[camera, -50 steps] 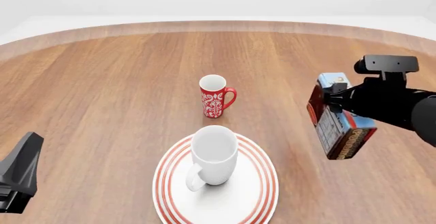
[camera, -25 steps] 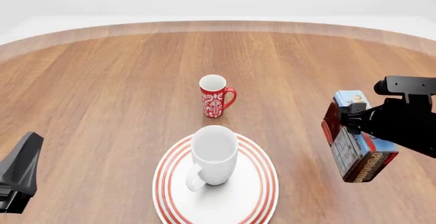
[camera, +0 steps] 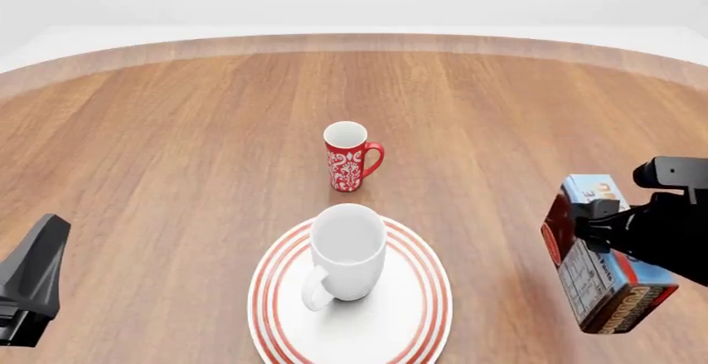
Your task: Pick up the white mug and put it on the plate, and put the chocolate pudding to the right of the plate.
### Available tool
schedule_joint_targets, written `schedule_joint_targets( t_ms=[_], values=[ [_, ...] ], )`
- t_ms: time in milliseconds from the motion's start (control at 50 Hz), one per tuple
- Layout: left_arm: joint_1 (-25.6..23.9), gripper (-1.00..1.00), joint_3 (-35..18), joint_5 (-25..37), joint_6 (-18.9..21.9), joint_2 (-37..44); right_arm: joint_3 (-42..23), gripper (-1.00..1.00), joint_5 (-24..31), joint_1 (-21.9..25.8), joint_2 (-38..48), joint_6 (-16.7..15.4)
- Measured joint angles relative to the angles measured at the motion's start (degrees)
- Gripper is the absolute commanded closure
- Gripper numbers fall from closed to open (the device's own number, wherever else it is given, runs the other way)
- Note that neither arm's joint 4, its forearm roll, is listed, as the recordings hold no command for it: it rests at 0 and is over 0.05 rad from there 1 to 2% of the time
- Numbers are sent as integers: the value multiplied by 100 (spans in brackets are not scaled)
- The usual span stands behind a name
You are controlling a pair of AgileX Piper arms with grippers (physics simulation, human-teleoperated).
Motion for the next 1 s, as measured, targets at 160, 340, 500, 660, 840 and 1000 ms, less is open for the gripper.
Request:
schedule_joint_targets(
  t_ms=[160,340,500,660,840,1000],
  values=[
    [-3,-100,1,-1,7,0,118,100,174,-68,-248,-46],
    [-7,-100,5,-8,15,0,257,100,281,-129,-438,-86],
    [-14,-100,7,-13,25,0,377,100,324,-181,-543,-120],
    [-20,-100,7,-17,34,0,506,100,338,-226,-620,-153],
    [-27,-100,3,-17,44,0,648,100,307,-264,-657,-175],
    [-29,-100,0,-16,48,0,769,100,226,-297,-632,-193]
  ],
)
